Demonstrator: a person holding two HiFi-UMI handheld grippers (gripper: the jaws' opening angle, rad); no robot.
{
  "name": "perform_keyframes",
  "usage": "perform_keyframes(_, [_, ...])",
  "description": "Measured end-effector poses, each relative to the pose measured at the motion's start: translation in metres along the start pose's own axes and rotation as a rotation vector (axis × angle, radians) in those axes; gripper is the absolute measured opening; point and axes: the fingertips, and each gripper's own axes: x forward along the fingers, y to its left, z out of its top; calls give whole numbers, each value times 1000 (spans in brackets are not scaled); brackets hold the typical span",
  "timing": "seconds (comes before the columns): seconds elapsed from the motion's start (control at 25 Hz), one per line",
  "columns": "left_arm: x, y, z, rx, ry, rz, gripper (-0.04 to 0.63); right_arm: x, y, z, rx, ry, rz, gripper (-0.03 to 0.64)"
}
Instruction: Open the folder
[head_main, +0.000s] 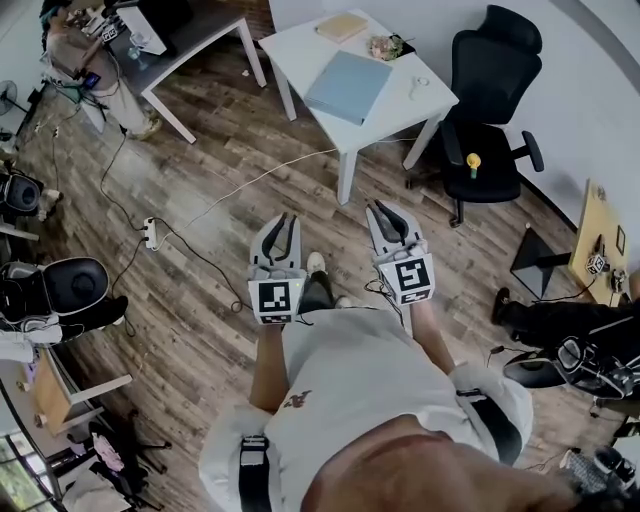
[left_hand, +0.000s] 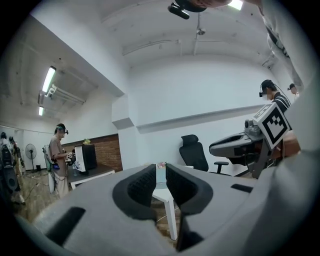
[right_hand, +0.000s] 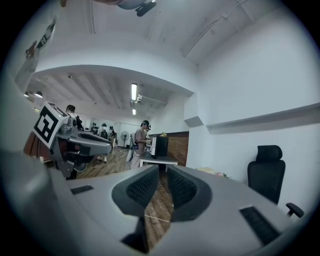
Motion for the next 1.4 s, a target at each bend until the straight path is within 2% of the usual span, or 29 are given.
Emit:
perform_keyframes(0.24, [28, 24, -14, -25, 24, 15, 158, 34, -12, -11, -3, 34, -17, 168])
perform_keyframes(0.44, [61, 53, -24, -27, 34, 25, 227, 71, -28, -15, -6, 59, -36, 218])
perform_keyframes(0.68, [98, 97, -30, -40, 35, 33, 277, 121, -40, -16, -25, 83, -61, 270])
perform_keyframes(0.96, [137, 139, -27, -32, 20, 13, 299, 172, -50, -9, -23, 90, -92, 289])
perform_keyframes(1.4, [183, 177, -29, -17, 8, -41, 301, 221, -58, -8, -25, 97, -141, 290])
